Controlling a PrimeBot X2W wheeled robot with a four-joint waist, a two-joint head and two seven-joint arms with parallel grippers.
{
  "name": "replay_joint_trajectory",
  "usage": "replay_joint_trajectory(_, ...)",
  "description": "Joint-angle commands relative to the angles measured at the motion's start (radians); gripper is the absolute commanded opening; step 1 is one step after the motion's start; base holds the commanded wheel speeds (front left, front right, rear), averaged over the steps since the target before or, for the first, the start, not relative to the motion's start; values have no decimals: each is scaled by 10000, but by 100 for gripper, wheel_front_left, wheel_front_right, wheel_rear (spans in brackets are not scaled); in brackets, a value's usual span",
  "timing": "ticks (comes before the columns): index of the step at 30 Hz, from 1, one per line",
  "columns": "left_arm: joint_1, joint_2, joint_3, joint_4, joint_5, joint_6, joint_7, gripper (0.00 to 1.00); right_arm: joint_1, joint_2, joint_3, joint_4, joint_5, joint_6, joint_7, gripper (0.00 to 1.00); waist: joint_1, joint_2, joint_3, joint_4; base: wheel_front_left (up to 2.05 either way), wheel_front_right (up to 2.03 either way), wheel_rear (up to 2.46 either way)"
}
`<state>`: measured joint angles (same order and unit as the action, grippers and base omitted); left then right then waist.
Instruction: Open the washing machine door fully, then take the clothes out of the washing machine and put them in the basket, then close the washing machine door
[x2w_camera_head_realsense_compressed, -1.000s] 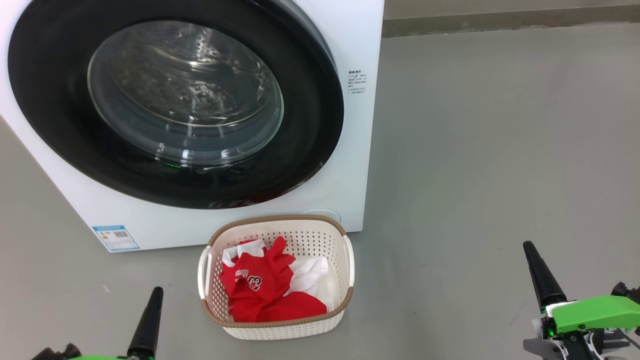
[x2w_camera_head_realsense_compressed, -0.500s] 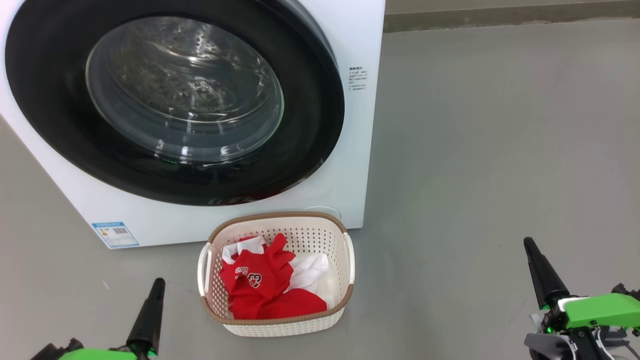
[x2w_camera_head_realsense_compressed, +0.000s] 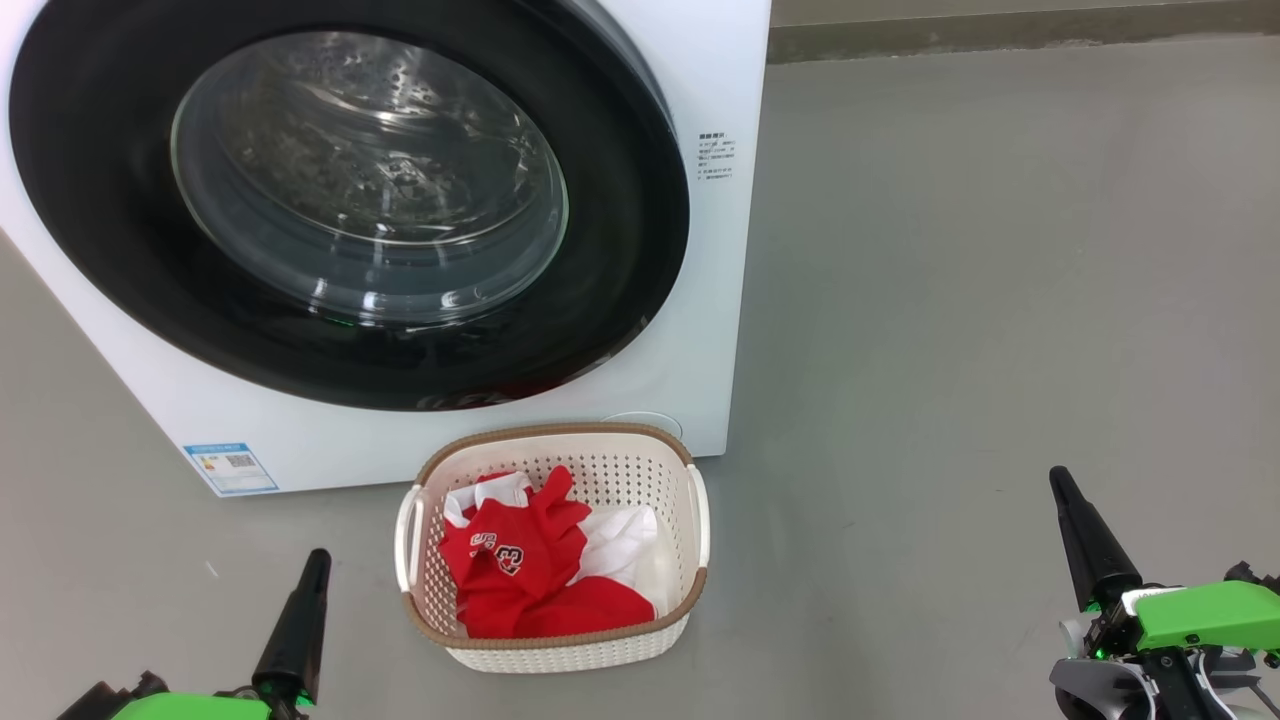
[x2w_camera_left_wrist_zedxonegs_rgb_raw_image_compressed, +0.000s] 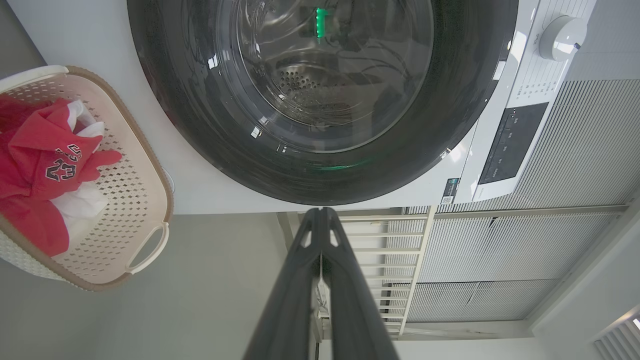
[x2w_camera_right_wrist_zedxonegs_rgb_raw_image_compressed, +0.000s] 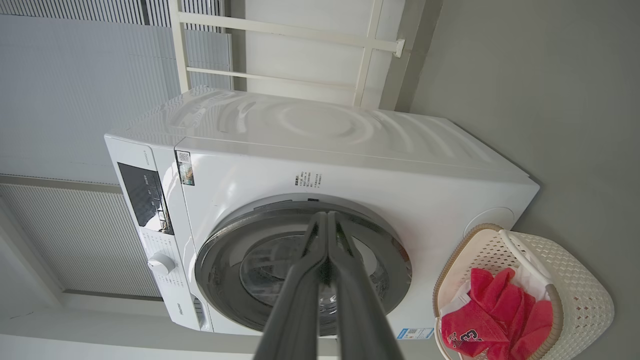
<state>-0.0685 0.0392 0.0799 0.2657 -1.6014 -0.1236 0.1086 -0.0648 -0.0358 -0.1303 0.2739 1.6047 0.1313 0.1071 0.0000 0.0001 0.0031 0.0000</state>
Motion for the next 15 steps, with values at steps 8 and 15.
replay_joint_trajectory(8, -396, 110, 341, -203, -70, -71, 48, 0, -432, -145, 166, -292, 40, -6, 61, 0, 0, -1, 0, 0, 0, 0, 0)
replay_joint_trajectory(15, -396, 110, 341, -203, -71, -71, 47, 0, -432, -145, 166, -292, 40, -6, 61, 0, 0, -1, 0, 0, 0, 0, 0)
